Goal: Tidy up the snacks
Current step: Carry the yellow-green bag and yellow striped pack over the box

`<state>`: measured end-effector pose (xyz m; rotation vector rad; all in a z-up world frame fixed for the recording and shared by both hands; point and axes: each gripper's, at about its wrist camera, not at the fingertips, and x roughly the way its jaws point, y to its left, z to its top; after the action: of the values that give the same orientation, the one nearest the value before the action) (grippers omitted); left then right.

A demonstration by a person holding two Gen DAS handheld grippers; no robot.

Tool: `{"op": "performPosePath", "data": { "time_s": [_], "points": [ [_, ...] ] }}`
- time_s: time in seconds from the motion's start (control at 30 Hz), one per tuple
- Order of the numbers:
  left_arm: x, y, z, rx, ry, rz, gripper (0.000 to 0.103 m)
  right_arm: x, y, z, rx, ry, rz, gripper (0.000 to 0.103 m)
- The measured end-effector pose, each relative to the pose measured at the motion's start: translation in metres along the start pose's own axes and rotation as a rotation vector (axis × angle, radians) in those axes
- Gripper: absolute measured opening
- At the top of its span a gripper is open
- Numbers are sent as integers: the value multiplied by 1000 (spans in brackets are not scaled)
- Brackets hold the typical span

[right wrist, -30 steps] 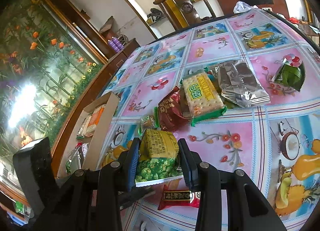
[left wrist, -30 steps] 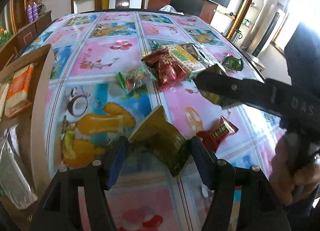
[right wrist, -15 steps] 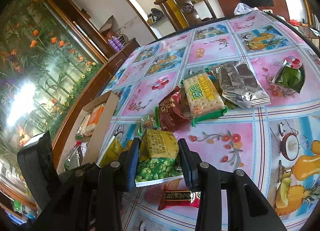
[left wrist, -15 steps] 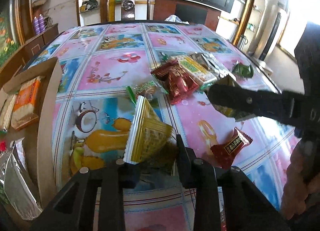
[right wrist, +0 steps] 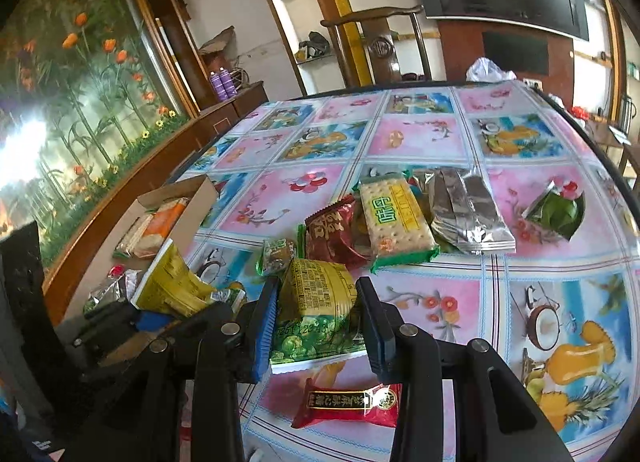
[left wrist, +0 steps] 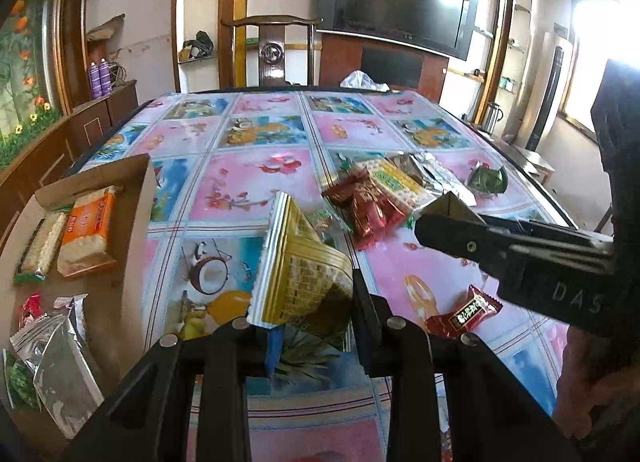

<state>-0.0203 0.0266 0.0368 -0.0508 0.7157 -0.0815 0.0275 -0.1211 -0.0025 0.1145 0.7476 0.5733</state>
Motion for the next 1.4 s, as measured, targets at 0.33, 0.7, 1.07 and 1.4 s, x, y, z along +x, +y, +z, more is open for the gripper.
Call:
{"op": "performPosePath", "data": {
  "time_s": [0.33,0.7,1.07,1.4],
  "points": [
    [-4,0,0,15,-25,19,28,-1,2,0,-9,-5,0,41],
    [-8,-6,0,36,-45,37,28,-2,4,-1,-15,-7,-1,41],
    [-13,-12,-1,62,-68,60,28,-1,6,-1,-16,-7,-2,41],
    [-18,-12,1,66,-78,64,28,0,6,-1,-18,-11,-5,41]
  ]
}}
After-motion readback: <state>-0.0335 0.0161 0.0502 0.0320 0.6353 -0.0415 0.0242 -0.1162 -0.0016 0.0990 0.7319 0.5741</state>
